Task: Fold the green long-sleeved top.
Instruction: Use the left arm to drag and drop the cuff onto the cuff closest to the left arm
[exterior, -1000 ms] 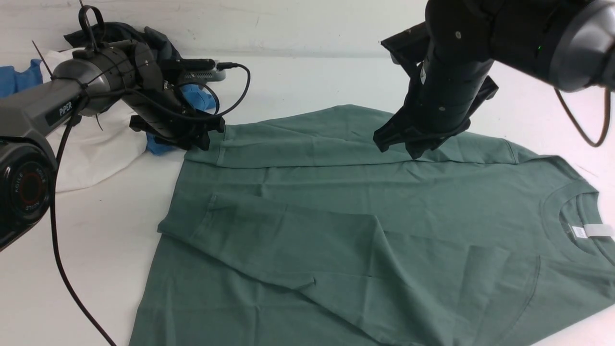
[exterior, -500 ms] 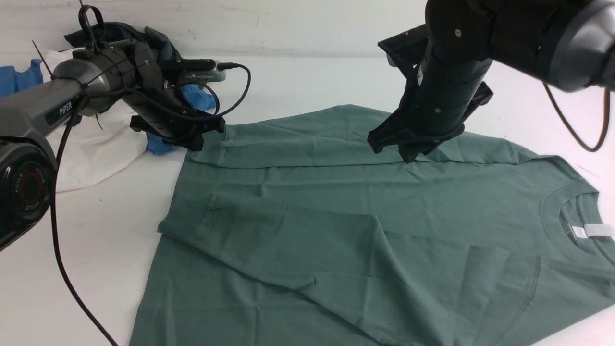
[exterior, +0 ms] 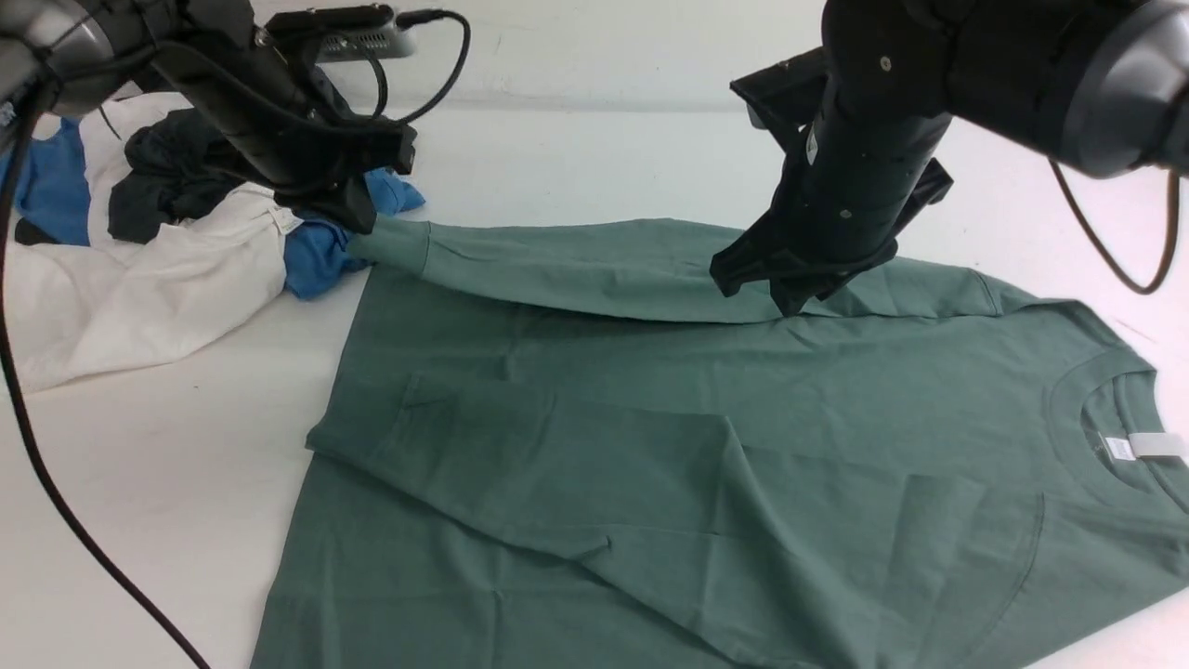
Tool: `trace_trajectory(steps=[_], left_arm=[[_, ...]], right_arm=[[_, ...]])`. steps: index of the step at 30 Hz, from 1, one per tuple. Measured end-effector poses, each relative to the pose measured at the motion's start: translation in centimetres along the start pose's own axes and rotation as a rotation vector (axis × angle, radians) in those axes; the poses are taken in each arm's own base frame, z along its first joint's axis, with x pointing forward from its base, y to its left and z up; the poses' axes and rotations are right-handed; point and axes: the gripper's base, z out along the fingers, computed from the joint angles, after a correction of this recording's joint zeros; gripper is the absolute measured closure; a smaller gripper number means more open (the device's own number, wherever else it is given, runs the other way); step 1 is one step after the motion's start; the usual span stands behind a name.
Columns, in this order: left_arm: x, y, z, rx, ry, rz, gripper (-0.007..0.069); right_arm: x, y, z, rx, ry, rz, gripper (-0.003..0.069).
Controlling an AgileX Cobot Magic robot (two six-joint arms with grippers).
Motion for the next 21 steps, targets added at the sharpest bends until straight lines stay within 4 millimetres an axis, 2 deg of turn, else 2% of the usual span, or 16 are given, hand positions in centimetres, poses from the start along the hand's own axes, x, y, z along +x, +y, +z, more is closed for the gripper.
trace_trajectory(steps=[5,10,12,15,16,20,21], left_arm=[[0.6,-1.8,-2.3,0.038,0.035,0.016,0.0629],[1.8,-4.5,-5.2,0.021,0.013,0.062,0.0629],[2.9,-5.8,-6.7,0.020,0.011,0.077,0.0629],[5.2,-6.5,-8.1,0.004,0.036,0.068,0.0629],[5.5,-6.4,-8.0,0.001,0.047,0.065,0.0629],[9.6,-6.8,-9.2,-0.014,0.107,0.045,0.0629],[9.8,-6.8,-9.0,-0.015,0.115,0.041,0.0629]], right_arm=[[0.0,0.0,0.0,0.000,0.000,0.000,0.0457],[0.0,-0.3,-0.3,0.022,-0.009,-0.009,0.0457],[0.0,-0.6,-1.4,0.034,-0.034,-0.011,0.0457],[0.2,-1.4,-3.9,0.041,-0.088,-0.007,0.0457],[0.3,-1.5,-4.1,0.040,-0.092,-0.006,0.0457],[1.5,-3.7,-7.6,0.007,-0.153,0.042,0.0457],[1.7,-3.9,-7.8,0.003,-0.154,0.049,0.0457]])
